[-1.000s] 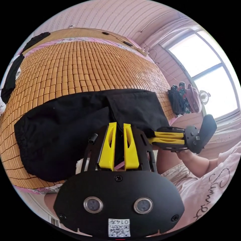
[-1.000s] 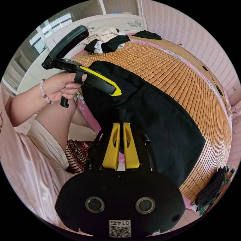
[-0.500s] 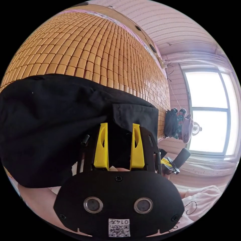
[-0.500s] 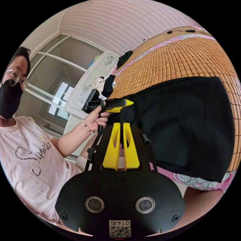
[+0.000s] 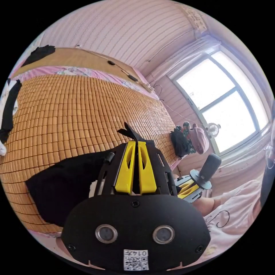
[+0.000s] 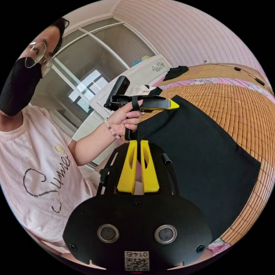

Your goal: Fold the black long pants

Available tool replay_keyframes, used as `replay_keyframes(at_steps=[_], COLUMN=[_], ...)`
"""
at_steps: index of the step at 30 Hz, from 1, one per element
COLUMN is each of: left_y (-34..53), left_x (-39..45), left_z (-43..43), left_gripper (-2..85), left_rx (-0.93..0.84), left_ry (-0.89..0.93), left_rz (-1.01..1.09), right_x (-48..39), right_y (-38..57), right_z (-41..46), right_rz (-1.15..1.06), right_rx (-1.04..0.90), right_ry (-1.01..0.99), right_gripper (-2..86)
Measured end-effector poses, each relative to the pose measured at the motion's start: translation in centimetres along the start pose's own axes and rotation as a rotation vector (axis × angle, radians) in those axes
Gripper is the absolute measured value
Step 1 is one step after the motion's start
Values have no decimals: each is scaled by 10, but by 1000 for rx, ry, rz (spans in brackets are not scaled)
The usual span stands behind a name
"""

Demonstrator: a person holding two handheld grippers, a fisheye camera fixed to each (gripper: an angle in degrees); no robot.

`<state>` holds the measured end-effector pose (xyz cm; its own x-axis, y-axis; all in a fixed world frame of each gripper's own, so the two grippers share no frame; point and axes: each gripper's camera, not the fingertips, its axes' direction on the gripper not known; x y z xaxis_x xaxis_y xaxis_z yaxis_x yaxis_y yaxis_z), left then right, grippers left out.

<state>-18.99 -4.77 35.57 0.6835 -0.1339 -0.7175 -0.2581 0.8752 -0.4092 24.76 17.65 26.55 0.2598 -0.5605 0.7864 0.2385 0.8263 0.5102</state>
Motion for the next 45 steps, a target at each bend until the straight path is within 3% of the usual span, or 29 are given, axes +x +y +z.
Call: replay_keyframes(at_steps=[3, 6, 8, 11, 14, 18, 20, 22, 25, 27, 29, 32, 35, 39, 43, 45], left_y=[21, 56, 86, 115, 133, 147, 152, 155, 165, 171, 183, 192, 194, 198, 214, 221], left_x=[-25, -79, -117, -130, -118, -98, -78, -58, -20, -7, -2, 9, 32, 62, 60, 57], left_z=[-54, -70, -71, -79, -80, -68, -47, -23, 22, 52, 92, 95, 84, 91, 134, 139], left_gripper=[-2, 31, 47, 60, 60, 54, 48, 41, 27, 15, 1, -3, -5, -7, -7, -7], left_rx=[2, -119, -172, -117, -77, -68, -85, -125, -165, -219, -349, -329, -274, -253, -365, -325], left_ry=[-238, -557, -689, -576, -526, -414, -325, -263, -211, -208, -344, -401, -403, -301, -330, -319], left_rz=[-23, -151, -273, -351, -331, -279, -228, -172, -49, -12, 41, 121, 188, 258, 262, 279], right_x=[-20, -27, -24, -22, -22, 5, 19, 38, 48, 53, 55, 56, 59, 109, 184, 192], right_y=[-56, -80, -76, -65, -49, -13, 6, 30, 49, 54, 48, 28, -8, -66, -94, -101], right_z=[78, 188, 244, 264, 235, 174, 159, 167, 196, 215, 223, 223, 204, 213, 249, 249], right_rz=[-110, -113, -101, -100, -111, 32, 106, 191, 191, 177, 181, 220, 211, 193, 287, 293], right_rx=[-89, -213, -314, -349, -339, -340, -380, -539, -653, -651, -644, -662, -529, -445, -547, -539], right_ry=[-123, -222, -149, -20, 69, 363, 505, 640, 732, 761, 758, 672, 644, 774, 796, 773], right_gripper=[22, 42, 53, 54, 49, 20, 7, 0, -3, -4, -4, -4, -4, -4, -4, -4])
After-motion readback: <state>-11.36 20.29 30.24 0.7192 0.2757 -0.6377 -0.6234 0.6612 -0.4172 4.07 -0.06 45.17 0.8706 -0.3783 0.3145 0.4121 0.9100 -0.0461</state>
